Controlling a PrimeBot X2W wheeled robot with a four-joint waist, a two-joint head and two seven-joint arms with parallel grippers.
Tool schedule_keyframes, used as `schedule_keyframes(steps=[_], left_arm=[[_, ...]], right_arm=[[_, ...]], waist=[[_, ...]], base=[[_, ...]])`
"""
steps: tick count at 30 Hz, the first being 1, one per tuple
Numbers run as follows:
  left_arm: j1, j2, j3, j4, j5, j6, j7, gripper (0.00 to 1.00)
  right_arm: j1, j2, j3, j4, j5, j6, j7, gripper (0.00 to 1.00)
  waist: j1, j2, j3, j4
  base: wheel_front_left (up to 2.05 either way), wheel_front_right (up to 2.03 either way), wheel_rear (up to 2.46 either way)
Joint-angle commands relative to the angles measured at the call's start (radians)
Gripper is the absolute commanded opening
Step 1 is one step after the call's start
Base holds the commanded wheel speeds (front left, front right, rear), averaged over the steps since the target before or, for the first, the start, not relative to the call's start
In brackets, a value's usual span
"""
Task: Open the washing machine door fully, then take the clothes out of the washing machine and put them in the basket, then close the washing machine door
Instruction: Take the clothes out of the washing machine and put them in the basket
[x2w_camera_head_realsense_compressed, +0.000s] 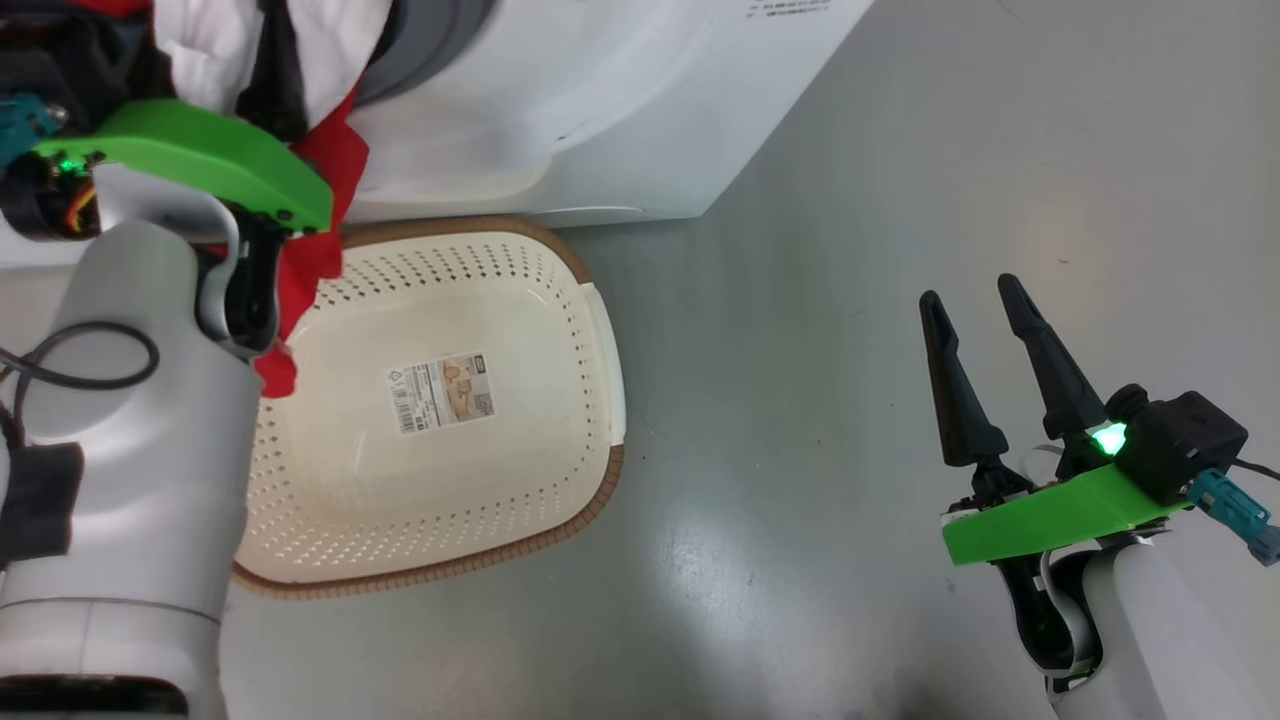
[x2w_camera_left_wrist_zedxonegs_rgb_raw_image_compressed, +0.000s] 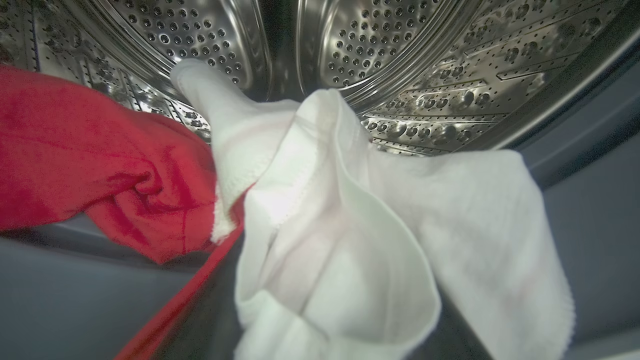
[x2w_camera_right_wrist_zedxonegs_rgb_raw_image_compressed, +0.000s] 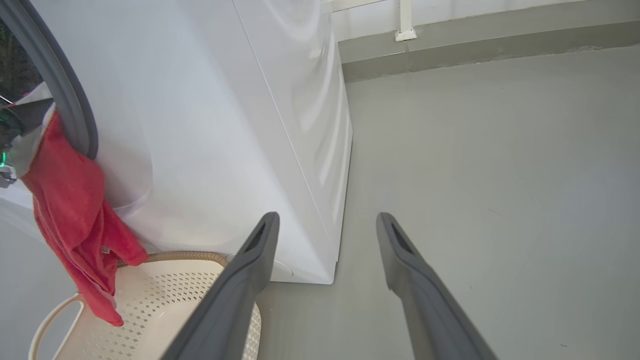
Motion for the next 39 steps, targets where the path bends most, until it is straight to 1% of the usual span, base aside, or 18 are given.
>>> schedule_keyframes(steps=[1, 6, 7, 8, 9, 10, 13, 17, 20, 25, 29, 32, 34, 39], left_arm=[[-0.015, 0.051, -0.015, -0.025, -0.022, -0.006, -0.005, 1.00], [-0.039, 0.090, -0.090, 0.003, -0.061, -0.007, -0.005, 1.00], [-0.043, 0.095, -0.102, 0.009, -0.066, -0.007, -0.005, 0.87], [-0.047, 0.099, -0.111, 0.013, -0.071, -0.007, -0.005, 0.45], [-0.050, 0.103, -0.117, 0.017, -0.076, -0.007, -0.005, 0.11], [-0.052, 0.107, -0.123, 0.019, -0.079, -0.007, -0.005, 0.00], [-0.053, 0.114, -0.131, 0.017, -0.085, -0.007, -0.005, 0.00], [-0.035, 0.119, -0.113, -0.021, -0.083, -0.007, -0.005, 0.00], [0.000, 0.117, -0.086, -0.072, -0.067, -0.007, -0.005, 0.00], [0.100, 0.099, -0.019, -0.190, -0.020, -0.007, -0.005, 0.00], [0.195, 0.060, 0.058, -0.320, 0.031, -0.007, -0.005, 0.00], [0.276, 0.027, 0.094, -0.410, 0.068, -0.007, -0.005, 0.00], [0.304, 0.018, 0.101, -0.436, 0.079, -0.007, -0.005, 0.00], [0.434, -0.017, 0.118, -0.525, 0.129, -0.007, -0.005, 0.00]], right_arm=[[-0.003, 0.005, 0.023, -0.022, 0.007, 0.007, -0.006, 1.00], [-0.010, 0.006, 0.027, -0.022, 0.009, 0.007, -0.006, 1.00], [-0.011, 0.006, 0.027, -0.022, 0.010, 0.007, -0.006, 1.00], [-0.012, 0.006, 0.027, -0.022, 0.010, 0.007, -0.006, 1.00], [-0.013, 0.006, 0.027, -0.022, 0.012, 0.007, -0.006, 1.00], [-0.013, 0.006, 0.027, -0.023, 0.014, 0.007, -0.006, 1.00], [-0.012, 0.006, 0.024, -0.024, 0.018, 0.007, -0.006, 1.00], [-0.013, 0.006, 0.017, -0.024, 0.018, 0.007, -0.006, 1.00], [-0.012, 0.006, 0.013, -0.024, 0.016, 0.007, -0.006, 1.00], [-0.005, 0.007, 0.008, -0.024, 0.010, 0.007, -0.006, 1.00], [-0.002, 0.007, -0.002, -0.025, 0.004, 0.007, -0.006, 1.00], [0.001, 0.007, -0.006, -0.024, 0.000, 0.007, -0.006, 1.00], [0.002, 0.007, -0.007, -0.024, -0.001, 0.007, -0.006, 1.00], [0.011, 0.007, -0.010, -0.023, -0.006, 0.007, -0.006, 1.00]], waist=[[0.0000, -0.0001, 0.005, -0.005], [0.0000, -0.0001, 0.011, -0.014], [0.0000, -0.0001, 0.012, -0.016], [0.0000, -0.0001, 0.012, -0.017], [0.0000, -0.0001, 0.013, -0.017], [0.0000, -0.0001, 0.013, -0.018], [0.0000, -0.0001, 0.013, -0.016], [0.0000, -0.0001, 0.011, -0.007], [0.0000, -0.0001, 0.007, 0.002], [0.0000, -0.0001, -0.004, 0.018], [0.0000, -0.0001, -0.008, 0.036], [0.0000, -0.0001, -0.014, 0.045], [0.0000, -0.0001, -0.016, 0.049], [0.0000, -0.0001, -0.027, 0.063]], base=[[0.00, 0.00, 0.00], [0.00, 0.00, 0.00], [0.00, 0.00, 0.00], [0.00, 0.00, 0.00], [0.00, 0.00, 0.00], [0.00, 0.00, 0.00], [0.00, 0.00, 0.00], [0.00, 0.00, 0.00], [0.00, 0.00, 0.00], [0.00, 0.00, 0.00], [0.00, 0.00, 0.00], [0.00, 0.00, 0.00], [0.00, 0.00, 0.00], [0.00, 0.00, 0.00]])
